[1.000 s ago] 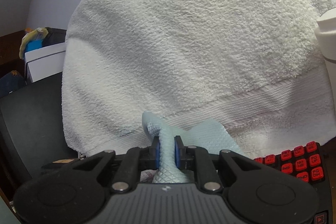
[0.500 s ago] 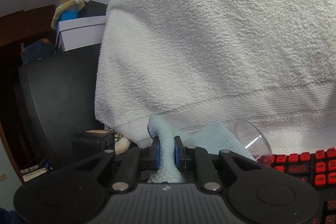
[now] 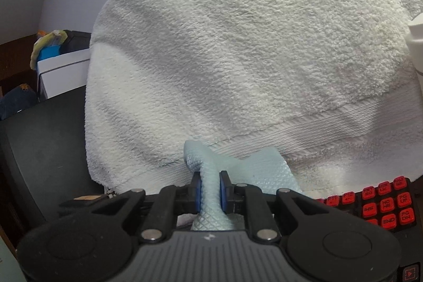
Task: Clean container
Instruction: 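Sweep the green cloth across the cup's rim and wall with the right gripper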
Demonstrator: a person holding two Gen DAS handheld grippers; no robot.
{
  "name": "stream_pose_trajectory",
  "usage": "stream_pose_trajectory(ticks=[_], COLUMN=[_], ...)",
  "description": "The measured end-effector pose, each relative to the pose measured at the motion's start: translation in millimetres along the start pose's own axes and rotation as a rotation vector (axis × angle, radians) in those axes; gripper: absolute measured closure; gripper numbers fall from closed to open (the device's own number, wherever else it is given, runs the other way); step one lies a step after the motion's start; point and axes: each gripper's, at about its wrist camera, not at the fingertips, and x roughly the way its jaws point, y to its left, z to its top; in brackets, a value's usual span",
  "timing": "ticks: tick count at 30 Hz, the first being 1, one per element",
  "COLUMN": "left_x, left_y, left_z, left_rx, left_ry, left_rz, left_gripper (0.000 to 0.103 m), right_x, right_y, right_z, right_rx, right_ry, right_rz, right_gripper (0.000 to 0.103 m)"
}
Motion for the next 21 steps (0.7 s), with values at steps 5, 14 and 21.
stream_pose_trajectory(ticks=[5,14,21], left_x=[-2,-5,-8], left_y=[5,7,11], left_z=[-1,-1,-2], left_rx=[0.000,0.005,0.004], left_ry=[0.000,0.000,0.000], left_rz=[0.000,0.002,0.000], left_gripper=[0.064,0.064,0.064], right_x=[3,1,-5], right_y=[17,19,-7], right_z=[-7,-7,4], right_rx=[-0.051,-0.085,0.000], right_ry=[0.040,0.037,-0.032], right_rz=[0.073,0.060,-0.056], right_gripper=[0.090,0.091,0.090])
